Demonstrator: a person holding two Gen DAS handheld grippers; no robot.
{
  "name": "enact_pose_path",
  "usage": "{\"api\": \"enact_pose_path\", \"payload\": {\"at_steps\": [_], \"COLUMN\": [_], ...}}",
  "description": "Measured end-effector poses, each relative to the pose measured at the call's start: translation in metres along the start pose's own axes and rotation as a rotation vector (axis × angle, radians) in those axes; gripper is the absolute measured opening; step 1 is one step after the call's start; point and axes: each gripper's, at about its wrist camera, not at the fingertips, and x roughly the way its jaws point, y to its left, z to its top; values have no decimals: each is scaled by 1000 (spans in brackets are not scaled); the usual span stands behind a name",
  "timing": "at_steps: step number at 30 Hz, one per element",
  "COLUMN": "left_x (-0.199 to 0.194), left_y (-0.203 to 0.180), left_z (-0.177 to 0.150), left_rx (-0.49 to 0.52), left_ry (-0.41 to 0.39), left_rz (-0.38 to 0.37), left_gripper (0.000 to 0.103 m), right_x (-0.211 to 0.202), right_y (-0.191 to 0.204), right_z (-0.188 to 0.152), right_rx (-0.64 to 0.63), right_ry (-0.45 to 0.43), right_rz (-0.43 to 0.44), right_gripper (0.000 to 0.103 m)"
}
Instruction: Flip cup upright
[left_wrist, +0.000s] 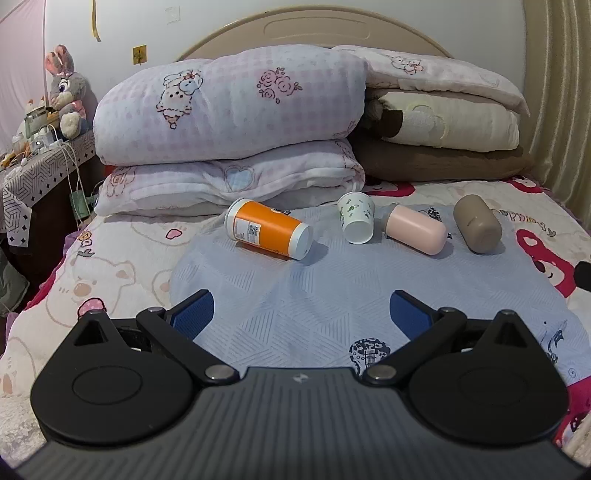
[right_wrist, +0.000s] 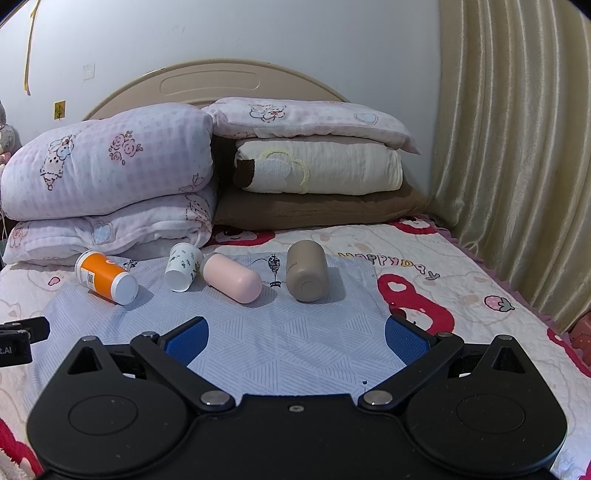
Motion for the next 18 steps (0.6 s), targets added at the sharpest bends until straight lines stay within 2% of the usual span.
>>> {"api": "enact_pose_path", "payload": {"at_steps": [5,7,9,12,14,18], "left_x": [-1,-1,-2,-5,-1,6], "left_y": [-1,-3,-4,-12,-14,-19], "left_z": [7,17,30,52,69,101], "left_rx": [-13,-20,-22,18,16,-2], "left_ry": [29,63,81,52,61,61], "left_rz": [15,11,-28,-40,-63,-78], "left_gripper": [103,103,103,103,103,103], "right_x": [0,0,-6,-18,-19,-6], "right_y": [-1,-1,-7,-16,-21,-43], "right_z": [-2,5,15,35,49,79], "right_rx": [-8,-2,-1,-23,-62,-92], "right_ry": [-1,1,-20,-120,-183,-280], "right_rz": [25,86,171,190,224,361], "right_gripper": [103,103,103,103,103,103]}}
